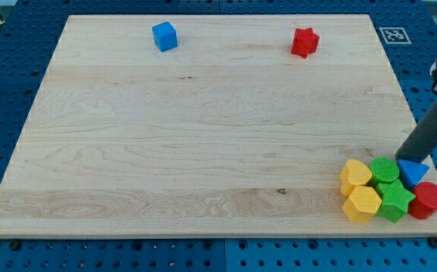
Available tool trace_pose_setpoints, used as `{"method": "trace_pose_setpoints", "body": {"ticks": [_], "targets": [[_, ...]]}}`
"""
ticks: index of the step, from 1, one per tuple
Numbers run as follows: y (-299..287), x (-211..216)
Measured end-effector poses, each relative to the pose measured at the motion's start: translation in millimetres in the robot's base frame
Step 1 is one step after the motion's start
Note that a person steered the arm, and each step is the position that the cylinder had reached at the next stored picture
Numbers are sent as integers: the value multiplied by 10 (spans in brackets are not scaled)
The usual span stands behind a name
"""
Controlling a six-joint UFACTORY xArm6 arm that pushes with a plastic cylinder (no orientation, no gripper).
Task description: Place the blue cube above the yellow heart
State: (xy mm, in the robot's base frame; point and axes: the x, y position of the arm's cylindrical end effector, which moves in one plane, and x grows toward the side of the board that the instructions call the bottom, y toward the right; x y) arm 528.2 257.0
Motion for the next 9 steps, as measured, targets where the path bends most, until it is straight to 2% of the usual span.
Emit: {"method": "trace_pose_setpoints", "body": {"ticks": [1, 2, 3, 5, 7, 8, 9], "targets": [[41, -91], [24, -636], [-447, -1107], [-1999, -1922], [-3780, -2072], [-4456, -2530], [-4482, -2988]]}}
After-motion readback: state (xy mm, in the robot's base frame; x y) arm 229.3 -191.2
